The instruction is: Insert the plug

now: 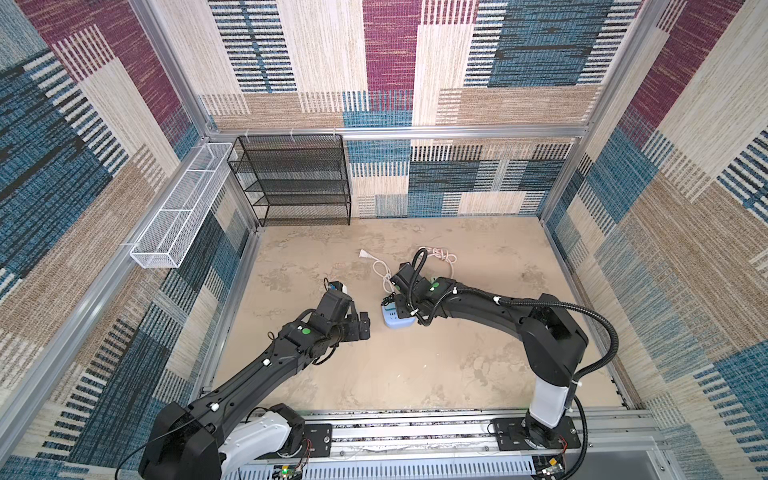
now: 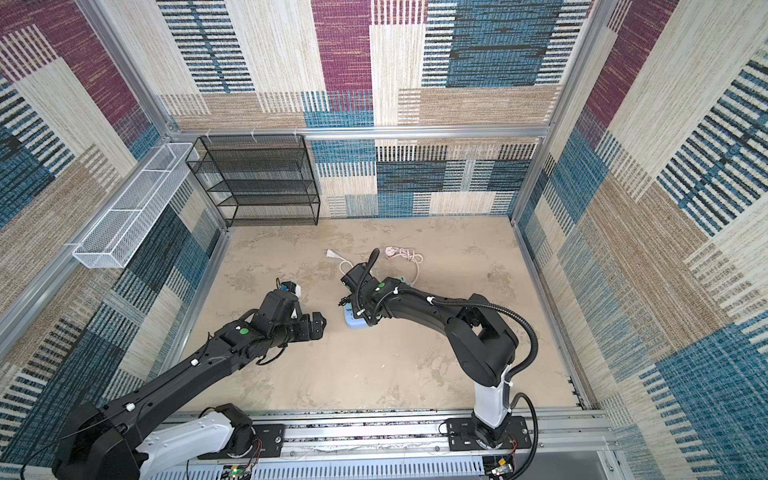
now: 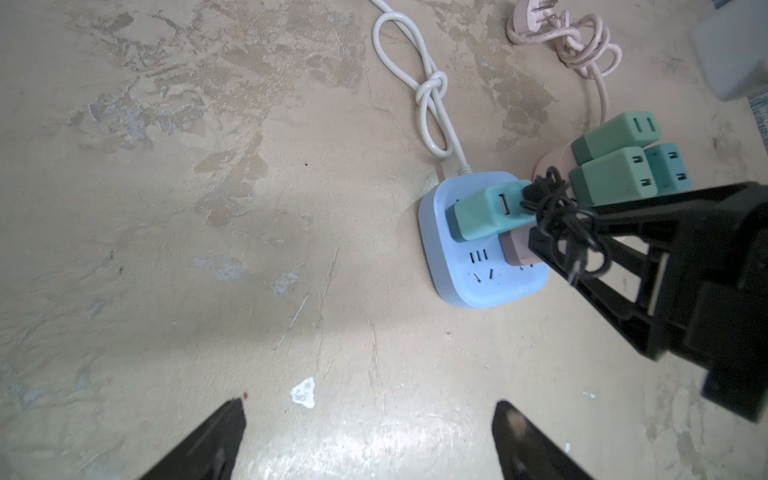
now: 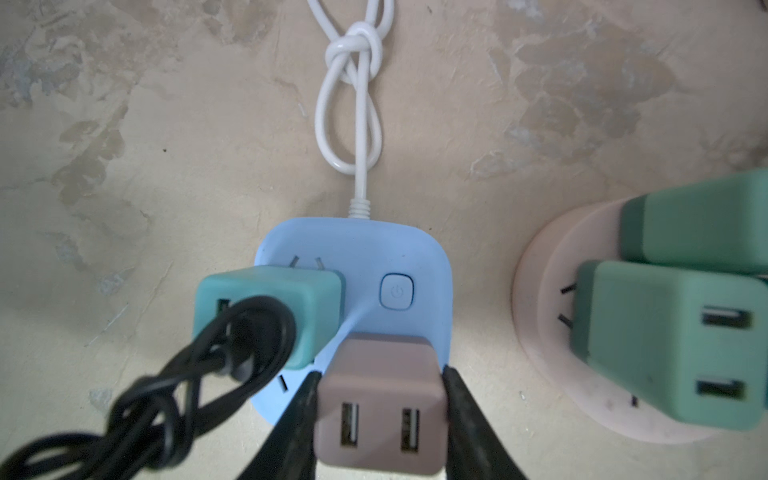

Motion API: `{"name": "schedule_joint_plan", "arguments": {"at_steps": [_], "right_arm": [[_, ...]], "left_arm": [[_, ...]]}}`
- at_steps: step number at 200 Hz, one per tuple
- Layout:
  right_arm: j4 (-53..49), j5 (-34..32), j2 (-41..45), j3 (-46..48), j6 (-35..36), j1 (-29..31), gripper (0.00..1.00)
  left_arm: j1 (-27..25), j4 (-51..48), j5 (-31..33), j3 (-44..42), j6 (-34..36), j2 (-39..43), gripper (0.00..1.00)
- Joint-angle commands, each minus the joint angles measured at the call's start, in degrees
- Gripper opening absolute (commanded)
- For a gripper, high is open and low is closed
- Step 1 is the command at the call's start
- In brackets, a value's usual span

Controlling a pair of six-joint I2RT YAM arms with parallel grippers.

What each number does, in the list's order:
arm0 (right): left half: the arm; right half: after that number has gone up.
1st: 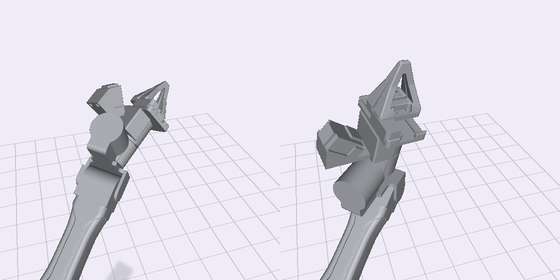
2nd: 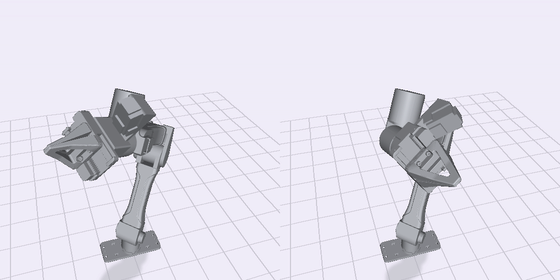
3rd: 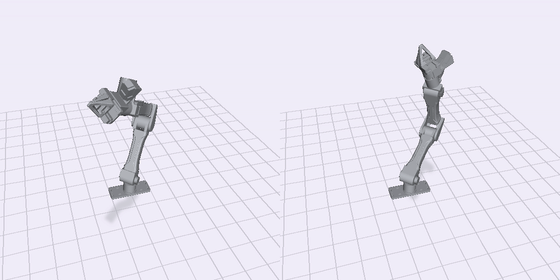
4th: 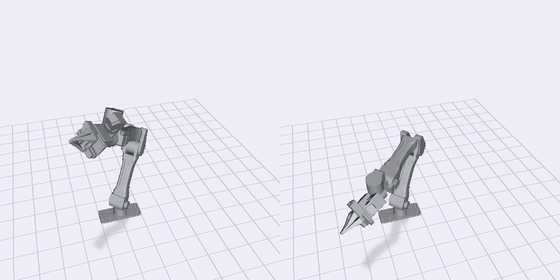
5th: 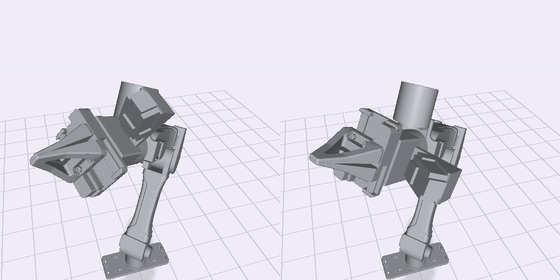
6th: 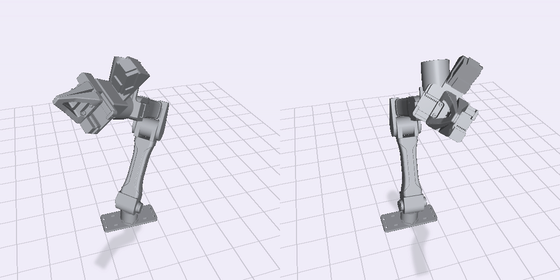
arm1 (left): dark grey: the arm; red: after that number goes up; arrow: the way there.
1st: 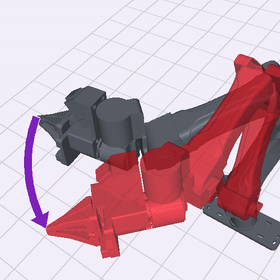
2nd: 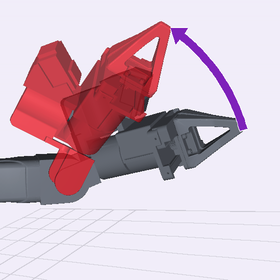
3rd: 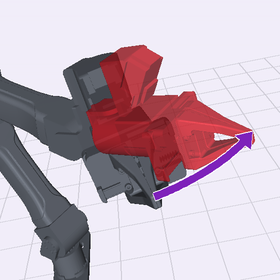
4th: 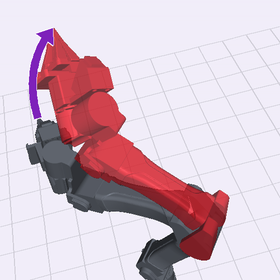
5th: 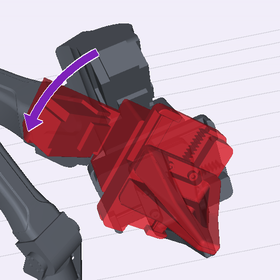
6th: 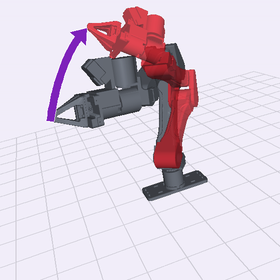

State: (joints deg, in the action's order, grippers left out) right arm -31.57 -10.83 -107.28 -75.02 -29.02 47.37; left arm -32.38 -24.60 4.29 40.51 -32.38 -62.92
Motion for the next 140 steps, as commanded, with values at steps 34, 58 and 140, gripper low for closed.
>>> {"name": "schedule_joint_plan", "arguments": {"at_steps": [34,58,140], "right_arm": [[-10.22,5.00,-1.32,2.13,-2.60,0.53,0.00],[-11.12,4.09,-0.27,0.29,-3.12,0.45,0.08],[-11.66,2.48,2.59,-4.10,-3.09,0.46,0.29]], "left_arm": [[0.30,0.95,-0.25,-0.05,-0.05,-0.18,0.98],[0.31,1.08,-0.34,0.01,-0.21,0.03,0.98],[0.40,-1.00,0.44,0.34,0.04,3.12,0.98]]}}
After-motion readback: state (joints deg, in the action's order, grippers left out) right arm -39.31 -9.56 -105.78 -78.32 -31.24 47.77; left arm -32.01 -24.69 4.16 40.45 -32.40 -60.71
